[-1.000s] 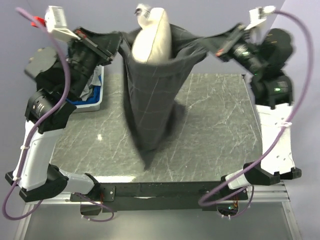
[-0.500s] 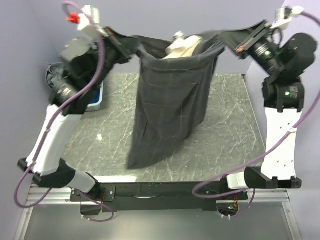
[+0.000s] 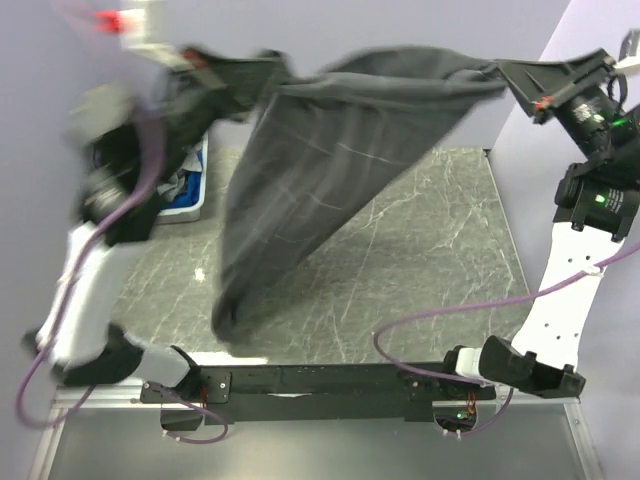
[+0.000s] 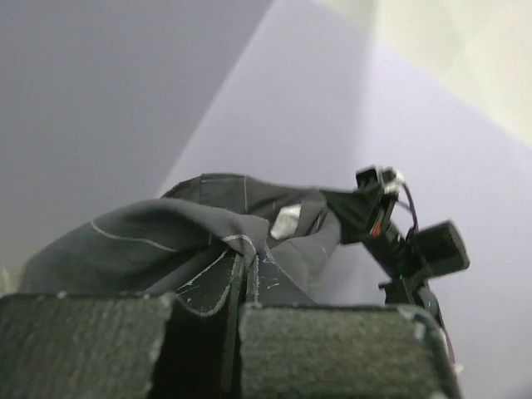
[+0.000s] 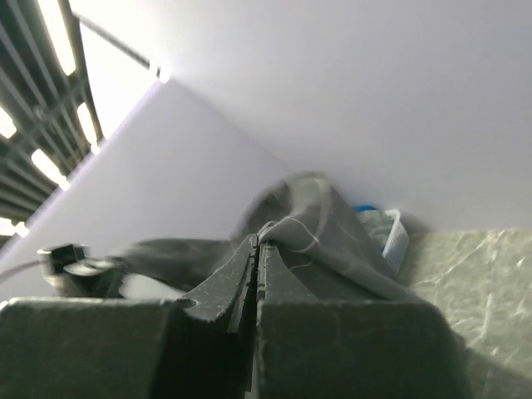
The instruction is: Put the pillow into the pillowcase
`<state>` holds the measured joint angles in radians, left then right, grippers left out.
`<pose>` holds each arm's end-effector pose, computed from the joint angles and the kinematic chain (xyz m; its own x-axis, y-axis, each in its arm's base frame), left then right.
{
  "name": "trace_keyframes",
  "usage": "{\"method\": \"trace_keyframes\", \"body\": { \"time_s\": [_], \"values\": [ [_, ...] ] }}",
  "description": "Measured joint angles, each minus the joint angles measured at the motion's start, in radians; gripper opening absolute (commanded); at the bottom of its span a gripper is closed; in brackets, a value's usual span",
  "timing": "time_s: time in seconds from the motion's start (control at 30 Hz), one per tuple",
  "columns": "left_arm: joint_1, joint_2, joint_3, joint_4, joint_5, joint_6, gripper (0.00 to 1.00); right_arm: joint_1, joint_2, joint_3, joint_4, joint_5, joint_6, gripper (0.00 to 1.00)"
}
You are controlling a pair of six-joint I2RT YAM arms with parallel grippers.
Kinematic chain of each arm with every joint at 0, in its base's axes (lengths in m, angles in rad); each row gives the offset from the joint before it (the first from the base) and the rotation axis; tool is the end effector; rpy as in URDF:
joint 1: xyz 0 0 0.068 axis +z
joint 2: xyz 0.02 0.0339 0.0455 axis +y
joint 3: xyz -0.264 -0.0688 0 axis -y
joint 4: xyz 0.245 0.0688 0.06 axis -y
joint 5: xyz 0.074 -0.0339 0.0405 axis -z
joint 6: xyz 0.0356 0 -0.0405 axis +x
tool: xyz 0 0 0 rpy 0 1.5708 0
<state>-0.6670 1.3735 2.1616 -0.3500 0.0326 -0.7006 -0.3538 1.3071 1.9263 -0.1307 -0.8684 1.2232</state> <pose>0.1546 -0.1232 0.6349 -0.1588 -0.6951 -0.7012 0.7053 0.4172 -0.5732 0.1985 -0.0443 0.6050 -0.2341 0.7340 -0.6376 -0.5530 0.4389 0.7082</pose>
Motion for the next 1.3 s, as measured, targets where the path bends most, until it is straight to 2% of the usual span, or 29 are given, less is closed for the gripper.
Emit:
{"method": "trace_keyframes", "body": {
  "time_s": [0.13, 0.27, 0.37, 0.47, 0.53, 0.63, 0.73, 0.87, 0.93, 1.03, 1.17, 1.3],
  "values": [
    [-0.115, 0.184, 0.064, -0.006, 0.026, 0.008, 0.01, -0.116, 0.021, -0.083, 0.143, -0.047, 0.162, 0.00],
    [-0.240, 0.323, 0.096, -0.050, 0.021, 0.008, 0.01, -0.180, 0.109, -0.029, 0.218, -0.039, 0.276, 0.00],
    [-0.275, 0.312, 0.065, -0.066, -0.017, 0.004, 0.01, -0.183, 0.193, 0.111, 0.203, -0.034, 0.308, 0.00],
    [-0.272, 0.185, -0.057, -0.043, -0.136, -0.003, 0.01, -0.149, 0.267, 0.291, 0.163, 0.008, 0.303, 0.00],
    [-0.266, 0.069, -0.148, -0.024, -0.227, -0.011, 0.01, -0.093, 0.275, 0.361, 0.134, 0.042, 0.271, 0.00],
    [-0.233, -0.124, -0.260, -0.016, -0.356, -0.032, 0.06, 0.080, 0.224, 0.349, 0.095, 0.092, 0.174, 0.00],
    [-0.172, -0.288, -0.361, -0.068, -0.465, -0.067, 0.12, 0.277, 0.118, 0.188, 0.072, 0.150, 0.055, 0.00],
    [-0.130, -0.475, -0.613, -0.080, -0.600, -0.135, 0.09, 0.545, -0.038, -0.156, 0.074, 0.284, -0.121, 0.00],
    [-0.114, -0.557, -0.766, -0.112, -0.641, -0.181, 0.08, 0.681, -0.046, -0.278, 0.070, 0.336, -0.198, 0.00],
    [-0.102, -0.619, -0.941, -0.211, -0.692, -0.235, 0.07, 0.809, 0.009, -0.378, 0.089, 0.383, -0.265, 0.00],
    [-0.100, -0.613, -0.951, -0.284, -0.722, -0.246, 0.05, 0.867, 0.164, -0.404, 0.035, 0.420, -0.319, 0.00],
    [-0.097, -0.565, -0.829, -0.324, -0.726, -0.217, 0.03, 0.862, 0.225, -0.329, -0.127, 0.463, -0.377, 0.00]
  ]
}}
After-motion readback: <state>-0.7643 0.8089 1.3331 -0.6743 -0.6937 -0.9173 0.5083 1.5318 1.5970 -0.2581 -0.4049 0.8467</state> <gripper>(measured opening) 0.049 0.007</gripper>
